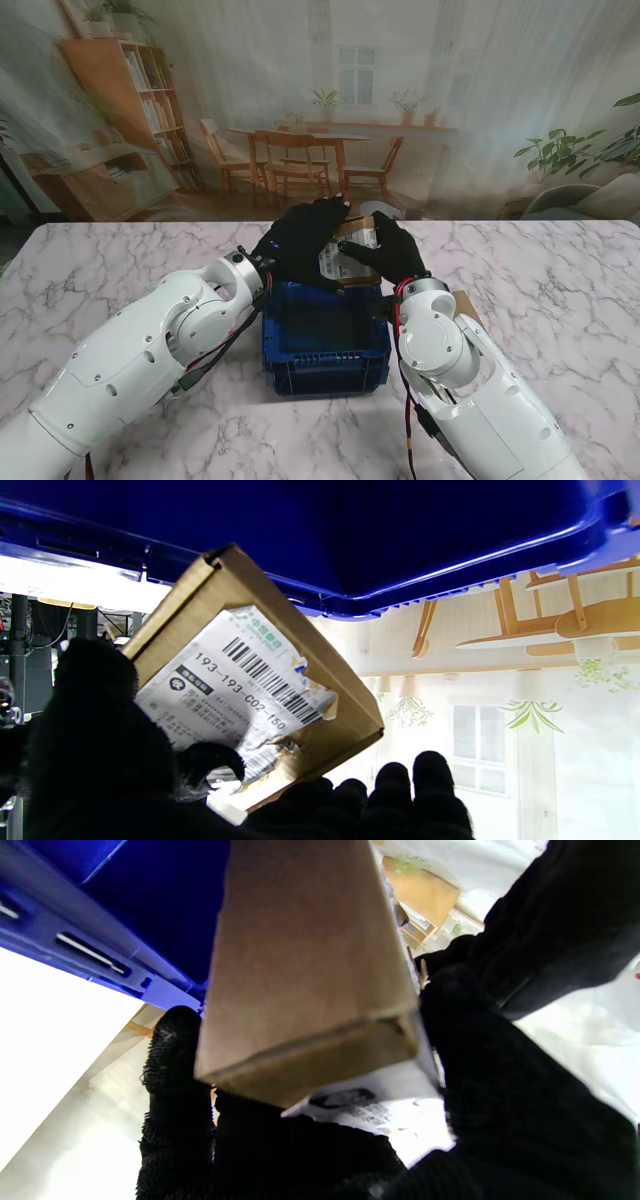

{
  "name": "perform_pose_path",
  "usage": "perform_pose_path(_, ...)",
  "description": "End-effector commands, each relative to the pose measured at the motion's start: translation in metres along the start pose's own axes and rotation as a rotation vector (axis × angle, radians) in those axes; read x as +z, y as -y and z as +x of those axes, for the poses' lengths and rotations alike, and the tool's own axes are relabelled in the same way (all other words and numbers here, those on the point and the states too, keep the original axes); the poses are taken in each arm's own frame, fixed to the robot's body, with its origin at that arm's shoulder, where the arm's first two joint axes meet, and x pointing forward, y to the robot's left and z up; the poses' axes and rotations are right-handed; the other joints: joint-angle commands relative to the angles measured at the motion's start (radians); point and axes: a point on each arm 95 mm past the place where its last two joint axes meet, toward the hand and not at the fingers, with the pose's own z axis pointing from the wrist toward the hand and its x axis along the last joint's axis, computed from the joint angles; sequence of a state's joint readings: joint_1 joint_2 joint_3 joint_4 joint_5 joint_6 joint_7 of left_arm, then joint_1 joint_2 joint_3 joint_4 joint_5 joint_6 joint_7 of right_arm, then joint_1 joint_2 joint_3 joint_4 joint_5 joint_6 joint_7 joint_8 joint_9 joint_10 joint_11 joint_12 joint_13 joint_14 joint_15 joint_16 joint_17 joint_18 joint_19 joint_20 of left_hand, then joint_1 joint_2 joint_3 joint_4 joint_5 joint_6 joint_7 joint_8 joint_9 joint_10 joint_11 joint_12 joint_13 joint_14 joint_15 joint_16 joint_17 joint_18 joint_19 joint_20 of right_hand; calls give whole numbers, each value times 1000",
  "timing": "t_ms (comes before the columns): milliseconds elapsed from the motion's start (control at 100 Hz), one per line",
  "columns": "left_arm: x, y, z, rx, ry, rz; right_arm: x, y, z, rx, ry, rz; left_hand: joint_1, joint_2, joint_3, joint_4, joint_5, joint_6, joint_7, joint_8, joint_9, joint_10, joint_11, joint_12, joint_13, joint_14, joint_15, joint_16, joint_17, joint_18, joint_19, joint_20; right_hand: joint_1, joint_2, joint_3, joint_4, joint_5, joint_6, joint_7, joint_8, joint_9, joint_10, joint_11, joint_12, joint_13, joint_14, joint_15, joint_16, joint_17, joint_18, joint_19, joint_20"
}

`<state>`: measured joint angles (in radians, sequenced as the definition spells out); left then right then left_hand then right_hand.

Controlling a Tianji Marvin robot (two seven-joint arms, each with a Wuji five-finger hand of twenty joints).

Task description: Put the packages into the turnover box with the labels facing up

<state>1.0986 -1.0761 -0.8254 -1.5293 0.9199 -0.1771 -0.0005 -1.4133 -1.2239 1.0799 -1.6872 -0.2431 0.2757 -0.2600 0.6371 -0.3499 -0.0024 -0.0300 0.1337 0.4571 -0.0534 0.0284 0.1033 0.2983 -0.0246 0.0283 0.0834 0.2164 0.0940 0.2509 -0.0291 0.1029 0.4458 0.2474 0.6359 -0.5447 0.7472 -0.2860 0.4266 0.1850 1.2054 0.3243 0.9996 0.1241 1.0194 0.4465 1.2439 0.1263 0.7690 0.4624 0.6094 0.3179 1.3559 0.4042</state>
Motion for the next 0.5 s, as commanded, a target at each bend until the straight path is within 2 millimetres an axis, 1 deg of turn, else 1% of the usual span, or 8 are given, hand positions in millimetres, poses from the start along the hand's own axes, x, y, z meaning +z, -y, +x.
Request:
perform_pose_path(0, 5, -5, 6, 2, -12, -20, -1, 5, 11, 26, -17, 9, 26, -40, -11, 1, 7, -75, 23, 9, -35, -14, -15, -17, -32, -2, 1, 16, -2, -34, 6, 3, 221, 158, 142, 62, -1, -198, 75, -2, 26, -88, 78, -9, 66, -18, 69, 7, -5, 12, 19, 3)
perform_pose_path(60, 6, -7, 6, 13, -9, -25, -1, 6, 12, 39, -14, 13, 49, -42, -5, 15, 6, -77, 25, 20, -35, -12, -15, -17, -29, 2, 22, 27, -3, -34, 34, 16, 222, 158, 142, 62, -1, -198, 75, -2, 26, -88, 79, -9, 67, -17, 70, 8, -5, 12, 19, 4)
perform_pose_path(100, 7, -9, 6, 17, -6, -28, -1, 7, 12, 46, -12, 16, 74, -42, 5, 36, 6, -79, 27, 31, -35, -13, -15, -17, -22, 5, 41, 37, -3, -37, 63, 29, 223, 158, 142, 62, -1, -197, 74, -3, 26, -87, 79, -9, 66, -17, 70, 8, -5, 12, 19, 4)
perform_pose_path(170, 9, -11, 5, 21, -3, -33, -1, 8, 13, 56, -9, 19, 126, -41, 38, 86, 4, -110, 29, 57, -33, -31, -14, -16, -9, 25, 95, 64, 3, -30, 128, 57, 224, 159, 142, 62, 0, -195, 74, -4, 27, -87, 80, -9, 66, -17, 71, 9, -5, 12, 19, 4)
perform_pose_path(280, 10, -14, 4, 4, -1, -42, -2, 9, 13, 68, -6, 24, 170, -40, 67, 121, 3, -139, 32, 79, -26, -48, 3, 28, 33, 23, 146, 94, 25, -31, 184, 81, 227, 161, 142, 63, 1, -192, 73, -5, 27, -85, 80, -9, 67, -15, 72, 10, -6, 16, 18, 5)
perform_pose_path(340, 11, -14, 3, -5, -4, -39, -2, 9, 14, 73, -5, 29, 172, -40, 71, 127, 2, -151, 36, 99, -18, -70, 11, 70, 38, 15, 155, 109, 22, -37, 198, 87, 228, 161, 142, 63, 1, -192, 73, -5, 28, -85, 81, -8, 67, -15, 75, 11, -4, 15, 18, 5)
perform_pose_path(410, 12, -15, 2, -17, -7, -34, -3, 10, 14, 79, -4, 36, 175, -41, 69, 121, 2, -159, 31, 109, -10, -104, 21, 136, 46, -4, 161, 131, 23, -47, 213, 92, 230, 161, 141, 63, 2, -191, 72, -5, 29, -84, 82, -7, 68, -15, 78, 13, -4, 16, 18, 6)
perform_pose_path(490, 13, -15, 1, -27, -15, -13, -3, 10, 14, 84, -3, 42, 188, -40, 79, 120, 2, -166, 34, 122, -1, -153, 51, 249, 53, -50, 173, 168, 22, -74, 245, 108, 230, 162, 141, 63, 3, -190, 71, -6, 29, -84, 82, -6, 67, -14, 80, 14, -3, 18, 19, 7)
